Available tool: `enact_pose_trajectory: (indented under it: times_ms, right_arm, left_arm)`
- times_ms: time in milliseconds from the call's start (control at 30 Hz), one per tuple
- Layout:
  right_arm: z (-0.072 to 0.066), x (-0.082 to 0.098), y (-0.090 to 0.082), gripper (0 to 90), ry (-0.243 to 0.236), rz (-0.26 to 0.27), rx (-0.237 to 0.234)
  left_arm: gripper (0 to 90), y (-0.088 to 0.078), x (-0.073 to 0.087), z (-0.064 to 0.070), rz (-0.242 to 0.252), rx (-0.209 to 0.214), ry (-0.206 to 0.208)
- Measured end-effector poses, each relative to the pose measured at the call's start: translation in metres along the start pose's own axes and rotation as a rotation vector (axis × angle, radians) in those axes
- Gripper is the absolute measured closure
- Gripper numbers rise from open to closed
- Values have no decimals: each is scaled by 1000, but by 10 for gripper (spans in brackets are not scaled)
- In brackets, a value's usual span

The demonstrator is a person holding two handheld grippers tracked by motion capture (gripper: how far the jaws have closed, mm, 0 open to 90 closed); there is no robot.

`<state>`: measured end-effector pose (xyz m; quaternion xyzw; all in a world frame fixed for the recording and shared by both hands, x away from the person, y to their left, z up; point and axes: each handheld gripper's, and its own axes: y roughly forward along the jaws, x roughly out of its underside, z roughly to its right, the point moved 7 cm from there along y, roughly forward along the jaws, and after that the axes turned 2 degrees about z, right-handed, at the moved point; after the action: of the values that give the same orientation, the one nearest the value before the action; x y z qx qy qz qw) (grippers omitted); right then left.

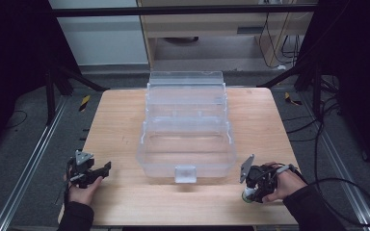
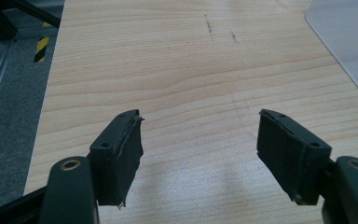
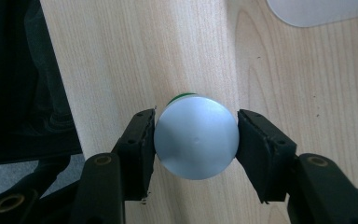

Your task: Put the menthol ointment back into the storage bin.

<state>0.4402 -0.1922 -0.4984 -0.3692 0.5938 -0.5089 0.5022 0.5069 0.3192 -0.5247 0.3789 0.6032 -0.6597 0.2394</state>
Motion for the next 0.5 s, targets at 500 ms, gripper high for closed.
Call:
enact_pose_trajectory:
  times_ms: [500]
  right_arm:
    - [0, -3, 5, 501, -3, -45, -21]
  left_arm:
    - [305, 0, 0, 0, -1, 0, 0]
